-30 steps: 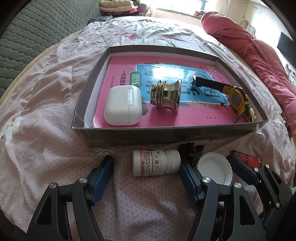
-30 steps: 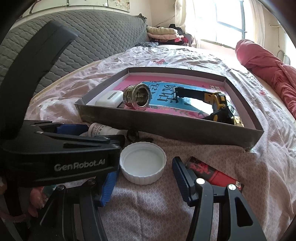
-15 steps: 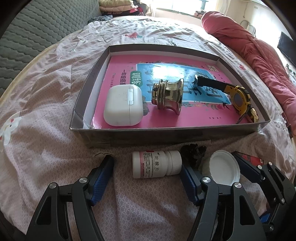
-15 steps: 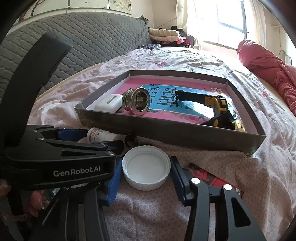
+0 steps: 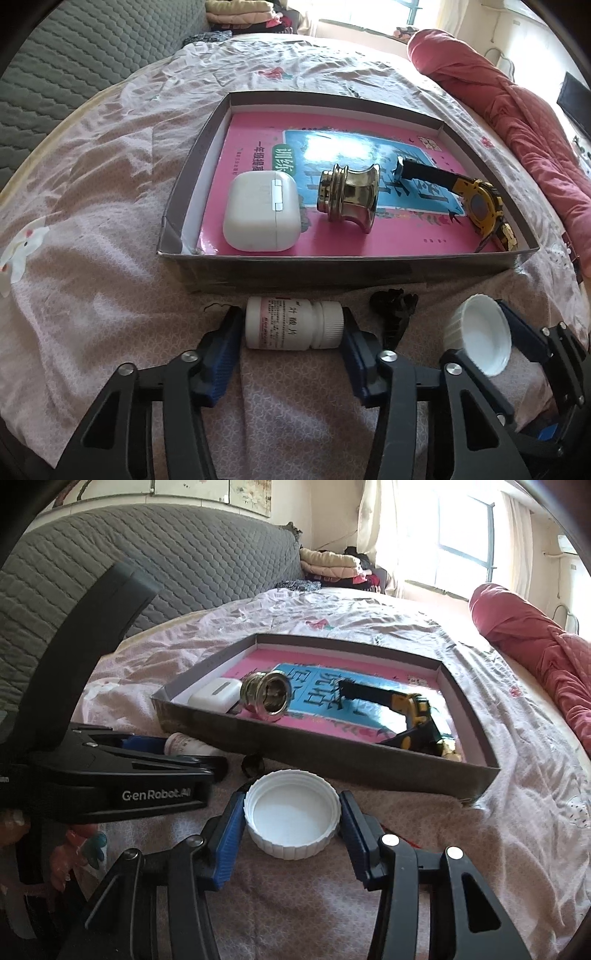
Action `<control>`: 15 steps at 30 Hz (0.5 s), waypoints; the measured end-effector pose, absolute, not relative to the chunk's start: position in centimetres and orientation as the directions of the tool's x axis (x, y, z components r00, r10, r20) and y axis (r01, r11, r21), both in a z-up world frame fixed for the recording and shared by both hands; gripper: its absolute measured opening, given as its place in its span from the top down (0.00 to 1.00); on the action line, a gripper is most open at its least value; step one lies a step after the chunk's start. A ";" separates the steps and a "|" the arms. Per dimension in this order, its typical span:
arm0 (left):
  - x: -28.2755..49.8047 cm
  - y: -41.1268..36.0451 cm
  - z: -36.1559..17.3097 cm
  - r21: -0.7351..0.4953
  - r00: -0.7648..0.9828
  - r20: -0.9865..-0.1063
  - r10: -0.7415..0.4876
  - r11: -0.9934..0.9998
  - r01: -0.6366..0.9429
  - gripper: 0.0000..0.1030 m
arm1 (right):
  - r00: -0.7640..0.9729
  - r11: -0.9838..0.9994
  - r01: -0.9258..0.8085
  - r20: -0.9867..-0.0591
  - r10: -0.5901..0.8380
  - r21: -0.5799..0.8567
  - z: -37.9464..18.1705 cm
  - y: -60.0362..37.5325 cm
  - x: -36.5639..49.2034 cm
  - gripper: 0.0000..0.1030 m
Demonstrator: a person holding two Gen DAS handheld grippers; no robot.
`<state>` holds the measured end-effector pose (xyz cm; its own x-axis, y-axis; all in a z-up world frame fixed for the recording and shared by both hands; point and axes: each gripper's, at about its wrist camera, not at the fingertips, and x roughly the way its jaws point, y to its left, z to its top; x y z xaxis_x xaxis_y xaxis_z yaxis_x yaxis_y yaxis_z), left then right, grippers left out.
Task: Organize rigid objects
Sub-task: 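Move the left tool to the white pill bottle and close on it, then lift and carry the pill bottle with the left tool toward the box while the right carries the white cap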
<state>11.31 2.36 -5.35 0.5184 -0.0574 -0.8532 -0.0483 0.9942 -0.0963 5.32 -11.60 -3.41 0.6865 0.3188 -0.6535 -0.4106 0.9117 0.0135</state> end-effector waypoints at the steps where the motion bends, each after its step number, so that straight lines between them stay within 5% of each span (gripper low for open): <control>1: 11.2 2.4 -5.2 -0.099 0.521 -0.851 -0.059 0.994 -0.049 0.52 | 0.689 0.912 -0.411 -0.650 0.321 0.014 -3.3 -11.7 5.2 0.51; 15: 9.5 2.7 -3.2 -0.119 0.574 -0.815 -0.085 0.993 -0.023 0.54 | 0.709 0.921 -0.388 -0.633 0.312 0.019 -2.7 -12.5 5.1 0.51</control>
